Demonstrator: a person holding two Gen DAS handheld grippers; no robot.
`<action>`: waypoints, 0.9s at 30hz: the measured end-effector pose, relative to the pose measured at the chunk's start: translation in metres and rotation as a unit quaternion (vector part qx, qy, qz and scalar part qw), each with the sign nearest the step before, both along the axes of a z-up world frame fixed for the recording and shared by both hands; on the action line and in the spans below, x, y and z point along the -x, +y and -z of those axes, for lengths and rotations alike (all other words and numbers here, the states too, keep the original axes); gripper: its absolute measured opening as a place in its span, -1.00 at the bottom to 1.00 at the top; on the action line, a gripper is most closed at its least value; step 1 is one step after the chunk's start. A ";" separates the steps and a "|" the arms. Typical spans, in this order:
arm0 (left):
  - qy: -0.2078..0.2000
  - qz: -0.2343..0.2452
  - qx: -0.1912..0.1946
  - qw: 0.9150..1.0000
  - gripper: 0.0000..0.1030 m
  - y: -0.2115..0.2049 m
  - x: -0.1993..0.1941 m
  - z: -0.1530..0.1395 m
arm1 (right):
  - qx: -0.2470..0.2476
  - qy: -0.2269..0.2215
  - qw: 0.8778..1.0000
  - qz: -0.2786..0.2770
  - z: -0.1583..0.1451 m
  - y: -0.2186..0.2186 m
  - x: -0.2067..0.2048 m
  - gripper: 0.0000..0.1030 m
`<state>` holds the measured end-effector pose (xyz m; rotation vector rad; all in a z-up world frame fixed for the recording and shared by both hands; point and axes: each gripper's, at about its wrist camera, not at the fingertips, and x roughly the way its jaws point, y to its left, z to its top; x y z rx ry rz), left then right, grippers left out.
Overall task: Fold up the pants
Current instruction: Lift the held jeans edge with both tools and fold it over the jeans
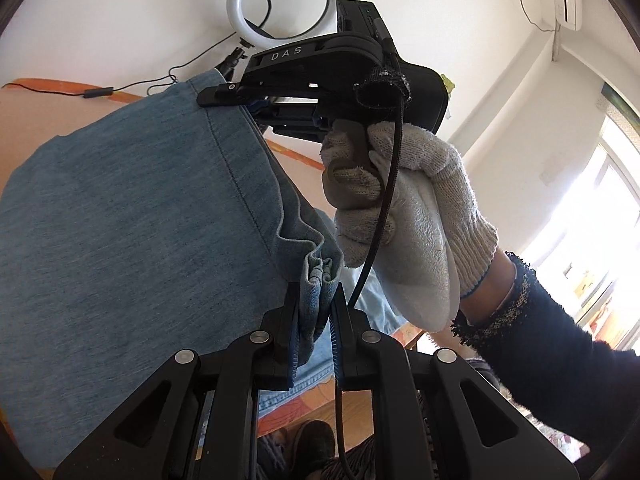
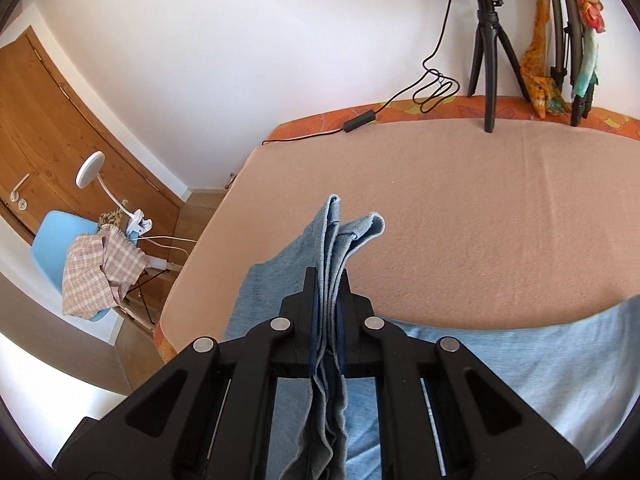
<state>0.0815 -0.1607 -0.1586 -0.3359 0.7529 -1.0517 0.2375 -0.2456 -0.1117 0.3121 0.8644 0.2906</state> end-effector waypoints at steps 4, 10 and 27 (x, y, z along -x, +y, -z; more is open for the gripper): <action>-0.006 0.030 0.003 1.000 -0.78 -0.031 0.003 -0.010 | 0.005 -0.003 1.000 0.023 -0.009 -0.036 0.013 -0.85; -0.003 0.073 0.000 0.997 -0.78 -0.074 0.002 -0.014 | 0.011 -0.004 0.998 0.060 -0.015 -0.087 0.034 -0.85; -0.008 0.159 0.006 0.987 -0.78 -0.193 -0.014 -0.026 | 0.029 -0.015 0.990 0.139 -0.034 -0.209 0.096 -0.85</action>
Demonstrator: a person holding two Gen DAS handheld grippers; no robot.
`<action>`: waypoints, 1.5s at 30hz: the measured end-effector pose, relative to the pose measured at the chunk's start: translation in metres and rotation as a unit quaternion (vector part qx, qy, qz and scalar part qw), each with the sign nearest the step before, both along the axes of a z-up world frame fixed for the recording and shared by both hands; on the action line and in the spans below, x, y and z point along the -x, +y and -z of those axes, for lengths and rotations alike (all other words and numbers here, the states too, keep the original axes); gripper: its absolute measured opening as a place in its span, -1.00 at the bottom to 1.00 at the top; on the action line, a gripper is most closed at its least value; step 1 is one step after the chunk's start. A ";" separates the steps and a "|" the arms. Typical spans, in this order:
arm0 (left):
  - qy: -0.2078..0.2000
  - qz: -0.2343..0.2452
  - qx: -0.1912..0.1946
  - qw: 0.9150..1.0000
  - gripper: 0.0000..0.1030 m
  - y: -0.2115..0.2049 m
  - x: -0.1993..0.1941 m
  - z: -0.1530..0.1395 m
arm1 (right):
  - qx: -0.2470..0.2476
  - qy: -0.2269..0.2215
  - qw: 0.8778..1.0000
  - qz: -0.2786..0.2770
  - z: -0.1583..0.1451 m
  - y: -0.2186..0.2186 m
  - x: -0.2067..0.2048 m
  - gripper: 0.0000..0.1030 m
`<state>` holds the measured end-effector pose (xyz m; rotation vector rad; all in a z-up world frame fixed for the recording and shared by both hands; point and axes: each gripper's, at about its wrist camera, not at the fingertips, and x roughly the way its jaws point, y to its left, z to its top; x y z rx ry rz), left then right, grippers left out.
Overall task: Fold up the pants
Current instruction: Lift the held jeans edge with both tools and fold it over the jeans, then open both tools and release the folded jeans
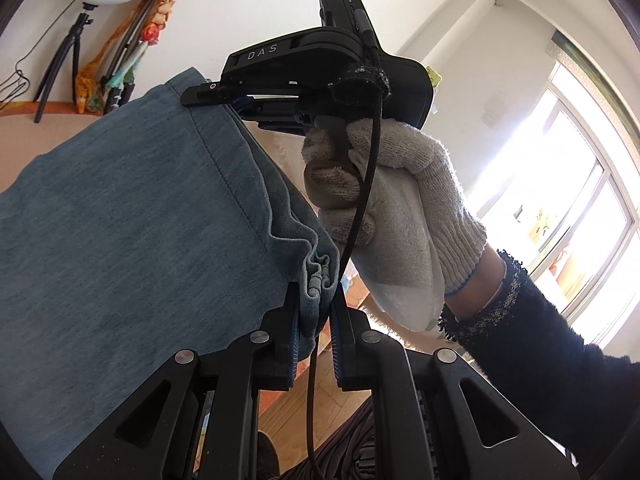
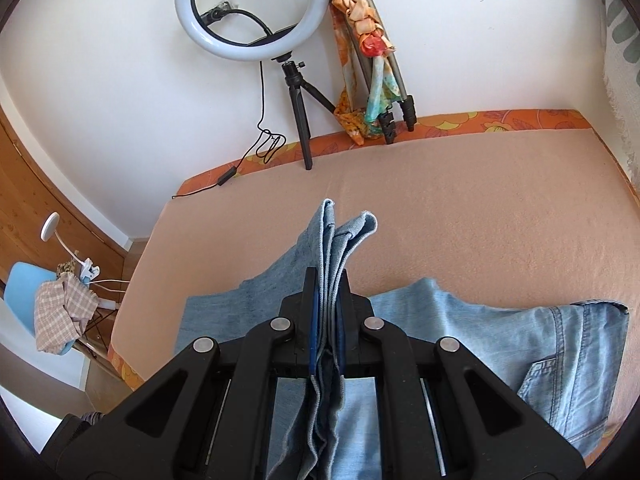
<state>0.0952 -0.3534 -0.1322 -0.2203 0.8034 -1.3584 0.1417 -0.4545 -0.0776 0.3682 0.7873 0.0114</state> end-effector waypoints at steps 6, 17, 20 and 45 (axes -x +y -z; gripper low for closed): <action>0.001 0.033 -0.001 0.999 -0.78 -0.037 0.005 0.006 | 0.014 -0.001 0.999 0.037 -0.006 -0.046 0.031 -0.85; 0.010 0.100 0.001 0.995 -0.78 -0.126 0.016 0.017 | 0.021 0.008 0.994 0.105 0.000 -0.132 0.079 -0.85; 0.004 0.113 -0.006 0.994 -0.78 -0.146 0.015 0.021 | 0.018 0.017 0.994 0.109 0.010 -0.150 0.083 -0.86; -0.002 0.159 -0.119 0.980 -0.61 -0.179 0.015 0.058 | 0.039 0.102 0.984 0.141 0.113 -0.202 0.073 -0.83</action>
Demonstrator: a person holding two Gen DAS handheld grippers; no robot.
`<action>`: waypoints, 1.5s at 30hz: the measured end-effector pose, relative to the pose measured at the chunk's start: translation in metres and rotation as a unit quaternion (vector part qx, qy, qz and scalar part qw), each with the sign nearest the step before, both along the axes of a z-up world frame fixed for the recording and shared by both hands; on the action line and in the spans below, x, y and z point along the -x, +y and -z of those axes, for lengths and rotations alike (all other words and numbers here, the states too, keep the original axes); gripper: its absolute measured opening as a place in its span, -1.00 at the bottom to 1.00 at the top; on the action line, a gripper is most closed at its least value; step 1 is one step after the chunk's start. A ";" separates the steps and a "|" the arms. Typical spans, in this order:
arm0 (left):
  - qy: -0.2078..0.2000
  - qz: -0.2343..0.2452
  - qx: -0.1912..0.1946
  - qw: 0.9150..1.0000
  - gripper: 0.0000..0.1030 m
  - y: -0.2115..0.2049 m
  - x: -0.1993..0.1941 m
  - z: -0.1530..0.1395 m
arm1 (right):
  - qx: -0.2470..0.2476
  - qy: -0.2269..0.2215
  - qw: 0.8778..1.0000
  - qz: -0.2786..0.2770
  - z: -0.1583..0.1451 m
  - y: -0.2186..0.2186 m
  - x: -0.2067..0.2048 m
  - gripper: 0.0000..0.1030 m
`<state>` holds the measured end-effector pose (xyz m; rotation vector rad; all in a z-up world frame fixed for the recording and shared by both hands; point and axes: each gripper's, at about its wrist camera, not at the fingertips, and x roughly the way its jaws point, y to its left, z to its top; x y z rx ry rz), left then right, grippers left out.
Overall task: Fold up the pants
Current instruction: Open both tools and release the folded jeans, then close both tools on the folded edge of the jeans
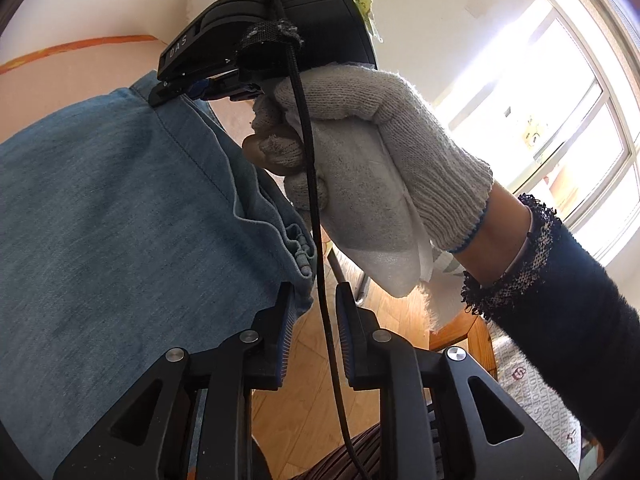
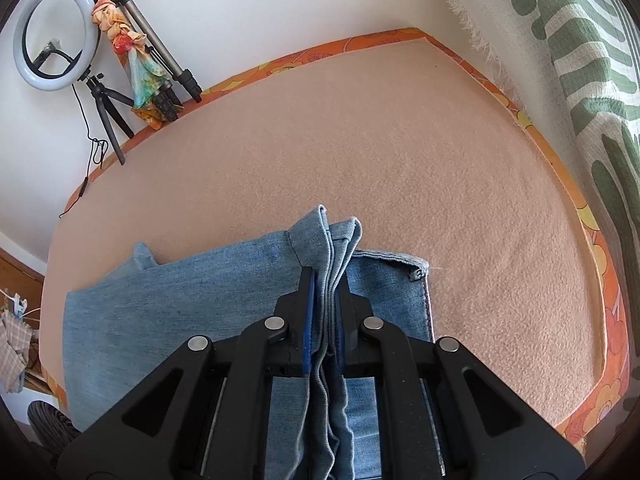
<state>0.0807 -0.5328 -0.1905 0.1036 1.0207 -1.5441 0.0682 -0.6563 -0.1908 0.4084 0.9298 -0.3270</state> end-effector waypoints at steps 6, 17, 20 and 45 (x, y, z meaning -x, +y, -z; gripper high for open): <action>-0.015 -0.014 0.004 1.000 -0.39 0.037 -0.006 -0.022 | 0.050 0.015 0.998 0.028 -0.012 0.002 0.006 -0.39; -0.027 -0.108 0.024 0.994 -0.29 0.145 -0.051 -0.033 | 0.056 -0.044 0.997 0.031 -0.058 0.039 0.029 -0.07; -0.027 -0.144 0.026 0.989 -0.17 0.167 -0.045 -0.033 | 0.047 -0.061 0.997 0.010 -0.064 0.066 0.027 -0.07; 0.090 -0.342 -0.008 0.935 0.09 0.335 -0.087 0.037 | -0.030 -0.035 0.972 -0.229 -0.038 0.336 -0.072 0.09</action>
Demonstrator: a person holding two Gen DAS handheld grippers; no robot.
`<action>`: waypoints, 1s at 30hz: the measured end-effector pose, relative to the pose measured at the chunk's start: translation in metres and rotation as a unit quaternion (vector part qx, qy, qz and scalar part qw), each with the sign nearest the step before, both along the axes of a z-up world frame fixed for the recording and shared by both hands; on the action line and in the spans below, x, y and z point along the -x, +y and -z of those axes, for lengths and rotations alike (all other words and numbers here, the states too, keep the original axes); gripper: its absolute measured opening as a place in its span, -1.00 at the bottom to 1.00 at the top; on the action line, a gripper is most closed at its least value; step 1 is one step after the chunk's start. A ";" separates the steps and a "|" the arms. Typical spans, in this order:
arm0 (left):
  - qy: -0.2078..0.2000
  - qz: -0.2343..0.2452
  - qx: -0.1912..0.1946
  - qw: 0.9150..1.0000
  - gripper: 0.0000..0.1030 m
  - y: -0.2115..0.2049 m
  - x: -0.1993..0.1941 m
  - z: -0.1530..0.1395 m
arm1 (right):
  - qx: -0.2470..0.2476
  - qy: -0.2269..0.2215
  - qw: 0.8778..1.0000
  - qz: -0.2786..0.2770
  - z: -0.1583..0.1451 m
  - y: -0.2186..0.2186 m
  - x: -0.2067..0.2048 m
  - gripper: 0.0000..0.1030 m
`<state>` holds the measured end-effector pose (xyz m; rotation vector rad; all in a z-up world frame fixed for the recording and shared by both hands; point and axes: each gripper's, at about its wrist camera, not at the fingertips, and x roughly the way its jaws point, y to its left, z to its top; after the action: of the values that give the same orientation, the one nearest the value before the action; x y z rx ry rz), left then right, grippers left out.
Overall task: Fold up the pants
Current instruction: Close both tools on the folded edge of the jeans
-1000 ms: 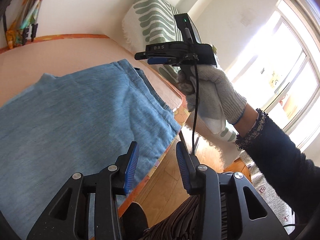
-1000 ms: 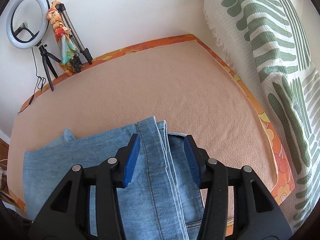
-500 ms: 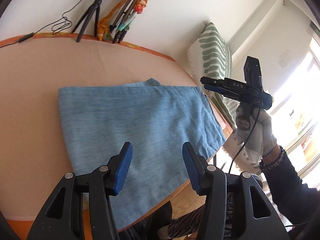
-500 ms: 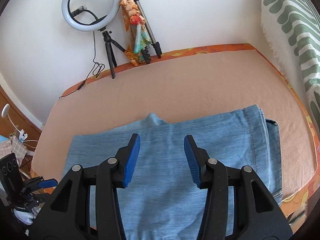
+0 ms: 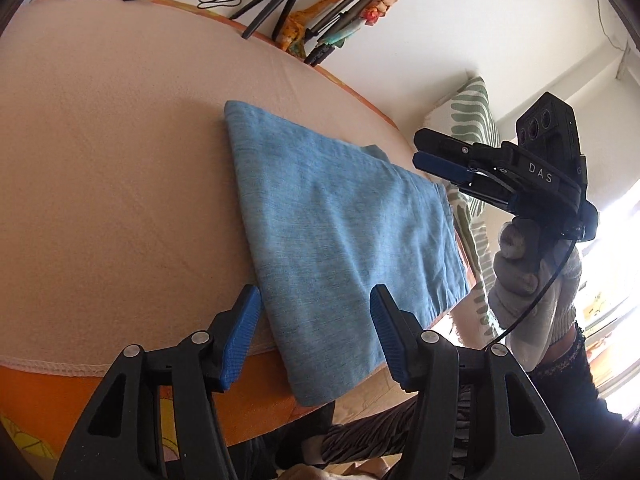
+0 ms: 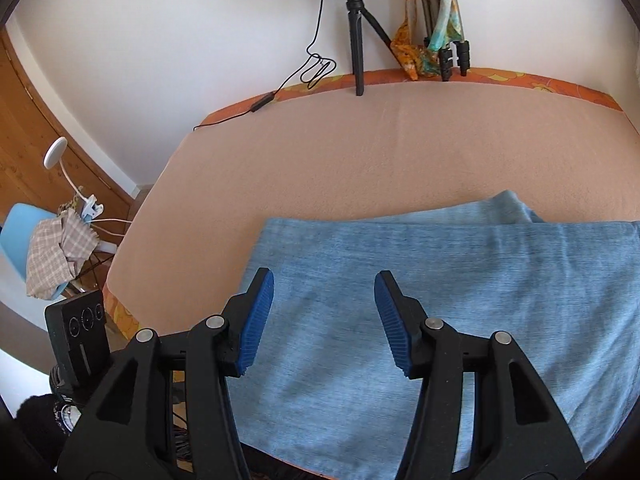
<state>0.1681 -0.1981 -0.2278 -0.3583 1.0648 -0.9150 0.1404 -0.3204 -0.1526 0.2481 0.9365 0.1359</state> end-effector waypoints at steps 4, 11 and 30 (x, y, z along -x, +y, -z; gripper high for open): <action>0.010 0.010 0.004 1.000 0.09 -0.004 0.002 0.008 | 0.015 0.032 0.999 -0.028 0.010 0.038 -0.027 0.13; 0.033 0.013 0.050 0.998 0.09 -0.006 0.007 0.015 | 0.033 0.096 0.994 -0.037 0.032 0.078 -0.072 0.13; -0.034 0.038 0.069 0.996 0.08 -0.021 0.039 -0.010 | 0.226 0.219 0.948 -0.052 0.074 0.123 -0.117 -0.30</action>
<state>0.1287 -0.2190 -0.2174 -0.4019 0.9602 -1.0645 0.2575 -0.1975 -0.2262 -0.2092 1.3942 -0.0431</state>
